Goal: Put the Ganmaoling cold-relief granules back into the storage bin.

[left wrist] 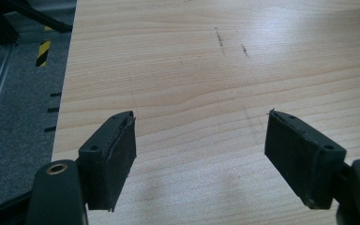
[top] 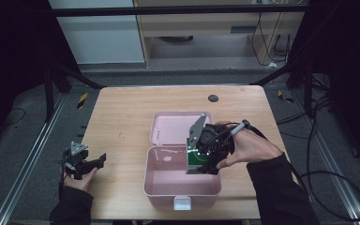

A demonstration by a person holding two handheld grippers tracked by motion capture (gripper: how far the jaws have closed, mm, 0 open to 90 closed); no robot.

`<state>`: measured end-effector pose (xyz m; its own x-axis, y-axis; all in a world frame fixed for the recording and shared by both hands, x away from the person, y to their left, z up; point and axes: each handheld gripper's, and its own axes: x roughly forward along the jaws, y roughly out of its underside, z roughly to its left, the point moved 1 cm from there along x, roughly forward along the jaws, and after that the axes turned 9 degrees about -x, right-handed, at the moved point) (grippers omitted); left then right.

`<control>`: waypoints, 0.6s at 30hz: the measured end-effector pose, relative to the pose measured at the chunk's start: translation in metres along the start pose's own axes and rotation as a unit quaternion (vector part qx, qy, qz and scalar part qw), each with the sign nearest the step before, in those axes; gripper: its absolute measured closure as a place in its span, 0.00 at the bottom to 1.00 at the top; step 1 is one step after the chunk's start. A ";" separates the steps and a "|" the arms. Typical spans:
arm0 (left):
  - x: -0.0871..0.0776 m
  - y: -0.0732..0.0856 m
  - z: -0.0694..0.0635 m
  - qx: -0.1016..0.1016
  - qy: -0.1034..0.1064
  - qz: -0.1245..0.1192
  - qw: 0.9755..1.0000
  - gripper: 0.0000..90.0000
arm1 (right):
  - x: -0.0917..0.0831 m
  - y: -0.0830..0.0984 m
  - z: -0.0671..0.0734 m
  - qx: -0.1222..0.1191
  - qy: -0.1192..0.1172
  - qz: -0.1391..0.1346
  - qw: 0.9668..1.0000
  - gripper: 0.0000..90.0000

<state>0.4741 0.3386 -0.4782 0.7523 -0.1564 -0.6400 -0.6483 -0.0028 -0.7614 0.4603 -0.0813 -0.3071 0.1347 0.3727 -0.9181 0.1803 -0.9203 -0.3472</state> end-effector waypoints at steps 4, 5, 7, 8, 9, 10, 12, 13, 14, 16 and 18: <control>0.000 0.000 0.001 -0.001 0.000 0.000 1.000 0.27 | 0.006 0.002 0.000 0.004 -0.004 0.009 1.000 0.18; 0.000 0.000 0.001 -0.001 0.000 0.000 1.000 0.27 | 0.009 0.003 0.000 0.005 -0.006 0.012 1.000 0.18; 0.000 0.000 0.000 0.000 -0.001 0.000 1.000 0.27 | 0.012 0.004 0.001 0.006 -0.009 0.014 1.000 0.18; 0.000 0.000 0.000 0.000 0.000 0.000 1.000 0.27 | 0.015 0.004 0.001 0.006 -0.011 0.014 1.000 0.18; 0.000 0.000 0.000 0.000 0.000 0.000 1.000 0.27 | 0.017 0.004 0.001 0.006 -0.013 0.016 1.000 0.18; 0.000 0.000 0.000 0.000 0.000 0.000 1.000 0.27 | 0.018 0.005 0.001 0.006 -0.014 0.018 1.000 0.18; 0.000 0.000 0.000 -0.001 -0.001 0.000 1.000 0.27 | 0.021 0.005 0.002 0.007 -0.016 0.018 1.000 0.18; 0.000 0.000 0.001 -0.001 -0.001 0.000 1.000 0.27 | 0.023 0.006 0.002 0.007 -0.017 0.018 1.000 0.18; 0.000 0.000 0.001 -0.001 -0.001 0.000 1.000 0.27 | 0.024 0.006 0.002 0.007 -0.018 0.019 1.000 0.18; 0.000 0.000 0.001 -0.001 0.000 -0.001 1.000 0.27 | 0.029 0.008 0.003 0.010 -0.022 0.021 0.999 0.18; 0.000 0.000 0.001 -0.001 0.000 0.000 1.000 0.27 | 0.031 0.010 0.003 0.009 -0.023 0.022 0.999 0.18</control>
<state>0.4741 0.3392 -0.4781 0.7530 -0.1558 -0.6393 -0.6478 -0.0048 -0.7618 0.4628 -0.0789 -0.3398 0.0977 0.3257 -0.9404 0.1567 -0.9382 -0.3086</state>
